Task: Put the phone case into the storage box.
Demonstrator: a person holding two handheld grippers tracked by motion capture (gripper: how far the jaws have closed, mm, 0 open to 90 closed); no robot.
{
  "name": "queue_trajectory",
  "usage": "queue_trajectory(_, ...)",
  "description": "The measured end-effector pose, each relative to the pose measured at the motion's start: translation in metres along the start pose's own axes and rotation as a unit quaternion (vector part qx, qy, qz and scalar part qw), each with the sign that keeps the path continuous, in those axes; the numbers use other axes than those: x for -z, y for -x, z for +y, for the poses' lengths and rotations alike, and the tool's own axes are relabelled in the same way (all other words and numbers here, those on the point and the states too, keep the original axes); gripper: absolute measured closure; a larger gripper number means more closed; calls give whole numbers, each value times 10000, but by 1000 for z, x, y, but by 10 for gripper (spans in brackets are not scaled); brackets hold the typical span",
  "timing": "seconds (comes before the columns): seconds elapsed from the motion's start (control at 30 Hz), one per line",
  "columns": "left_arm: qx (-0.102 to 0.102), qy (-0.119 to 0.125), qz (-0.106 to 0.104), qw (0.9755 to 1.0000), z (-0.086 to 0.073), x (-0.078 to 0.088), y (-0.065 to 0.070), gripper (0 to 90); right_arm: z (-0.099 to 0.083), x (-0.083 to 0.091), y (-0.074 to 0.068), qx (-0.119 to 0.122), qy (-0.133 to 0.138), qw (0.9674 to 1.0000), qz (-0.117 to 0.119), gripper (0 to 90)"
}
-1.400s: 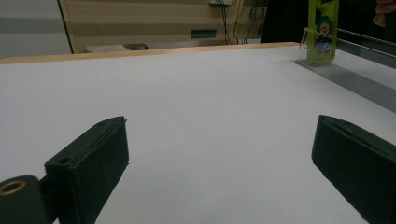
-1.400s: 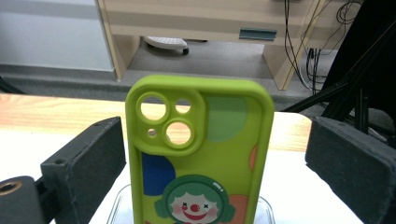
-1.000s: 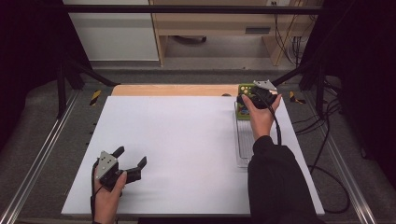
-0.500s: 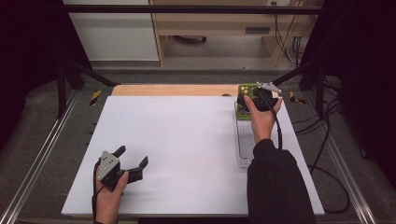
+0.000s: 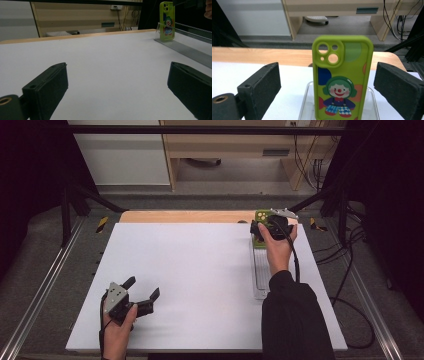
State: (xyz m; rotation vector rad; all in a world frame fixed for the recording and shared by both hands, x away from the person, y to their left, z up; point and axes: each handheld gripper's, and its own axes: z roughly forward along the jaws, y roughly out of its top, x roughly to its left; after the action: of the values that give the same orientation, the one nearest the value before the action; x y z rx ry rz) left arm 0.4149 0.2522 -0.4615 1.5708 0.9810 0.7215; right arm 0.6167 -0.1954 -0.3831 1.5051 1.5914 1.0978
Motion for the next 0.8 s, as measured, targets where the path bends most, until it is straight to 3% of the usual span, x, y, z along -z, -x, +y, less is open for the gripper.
queue_trajectory(0.3,41,-3,37,10000,-1,2,-1,23,2,11,-3,153,15,9998,128,63)
queue_trajectory(0.5,109,-5,53,9999,-2,2,0,22,1,18,-3,-7,143,9995,296,59)
queue_trajectory(0.57,133,-1,44,9999,-2,1,0,22,-1,19,-3,-185,133,9991,355,56)
queue_trajectory(0.8,146,-6,47,9999,-3,2,0,21,0,25,-9,-62,176,9993,333,55)
